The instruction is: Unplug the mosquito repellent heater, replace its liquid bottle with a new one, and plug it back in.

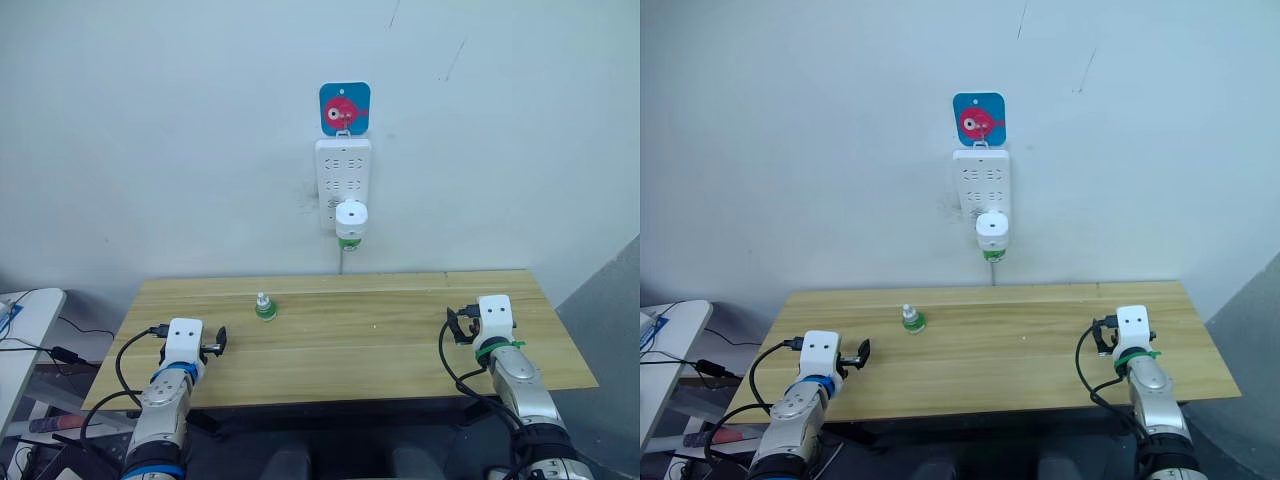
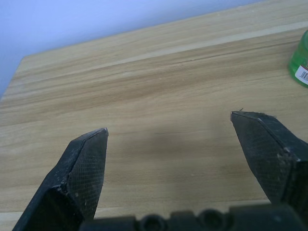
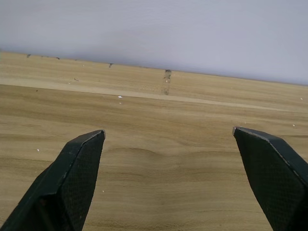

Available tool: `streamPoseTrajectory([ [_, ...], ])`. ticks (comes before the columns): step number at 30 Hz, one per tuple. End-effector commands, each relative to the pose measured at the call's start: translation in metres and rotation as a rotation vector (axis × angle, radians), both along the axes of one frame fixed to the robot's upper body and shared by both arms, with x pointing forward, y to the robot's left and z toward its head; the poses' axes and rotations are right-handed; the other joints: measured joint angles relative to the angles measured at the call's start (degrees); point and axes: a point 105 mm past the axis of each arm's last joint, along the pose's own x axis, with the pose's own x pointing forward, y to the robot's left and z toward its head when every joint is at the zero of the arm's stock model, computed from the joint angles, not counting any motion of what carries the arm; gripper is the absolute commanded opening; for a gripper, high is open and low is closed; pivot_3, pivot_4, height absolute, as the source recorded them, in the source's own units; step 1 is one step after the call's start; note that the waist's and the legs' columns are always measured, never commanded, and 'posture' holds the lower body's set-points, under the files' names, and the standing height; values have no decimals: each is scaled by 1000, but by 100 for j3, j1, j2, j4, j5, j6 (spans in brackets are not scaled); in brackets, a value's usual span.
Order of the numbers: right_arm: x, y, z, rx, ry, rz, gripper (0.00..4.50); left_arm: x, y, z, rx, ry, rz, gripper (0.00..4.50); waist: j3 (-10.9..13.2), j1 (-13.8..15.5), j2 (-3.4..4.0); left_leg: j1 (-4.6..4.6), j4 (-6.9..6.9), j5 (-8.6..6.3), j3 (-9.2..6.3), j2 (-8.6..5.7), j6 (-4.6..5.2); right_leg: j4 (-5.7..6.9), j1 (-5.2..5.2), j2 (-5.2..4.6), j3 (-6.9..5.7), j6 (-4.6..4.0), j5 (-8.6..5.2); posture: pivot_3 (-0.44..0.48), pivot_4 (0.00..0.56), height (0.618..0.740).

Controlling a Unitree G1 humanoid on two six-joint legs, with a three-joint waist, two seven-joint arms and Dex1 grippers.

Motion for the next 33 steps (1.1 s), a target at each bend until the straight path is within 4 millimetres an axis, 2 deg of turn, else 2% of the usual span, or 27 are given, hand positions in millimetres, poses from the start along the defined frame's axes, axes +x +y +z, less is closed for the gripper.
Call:
streamPoseTrajectory([
  [1, 6, -1, 17, -17, -64, 8, 4459, 3, 5, 12, 28, -41, 4, 4500, 0, 0, 0, 0, 0, 0, 0, 0, 0, 0, 0, 0, 0, 0, 0, 26, 81, 740],
  [23, 3, -2, 14, -25, -52, -2, 4459, 5, 6, 32, -32, -106, -33, 4500, 20, 1, 22, -3, -2, 0, -1, -1, 0, -7, 0, -4, -1, 1, -1, 31, 103, 740],
  [26, 3, -1, 21, -20, -73, 12, 4459, 4, 5, 43, -66, -136, -59, 4500, 32, 0, 33, -4, -3, 0, -1, 0, 0, -9, 0, -4, -1, 1, -1, 30, 106, 740],
  [29, 4, -1, 42, 3, -133, 43, 4459, 1, 3, 69, -60, -168, -148, 4500, 59, -3, 38, -10, -6, -1, -3, 1, -1, -11, -4, -4, -2, 1, -1, 30, 118, 740],
  [33, 9, 13, 83, 53, -207, 155, 4459, 6, -13, 123, -57, -256, -326, 4500, 181, -3, 63, -14, -1, -1, -5, 4, -1, -11, -5, -5, -2, 5, -5, 38, 134, 740],
])
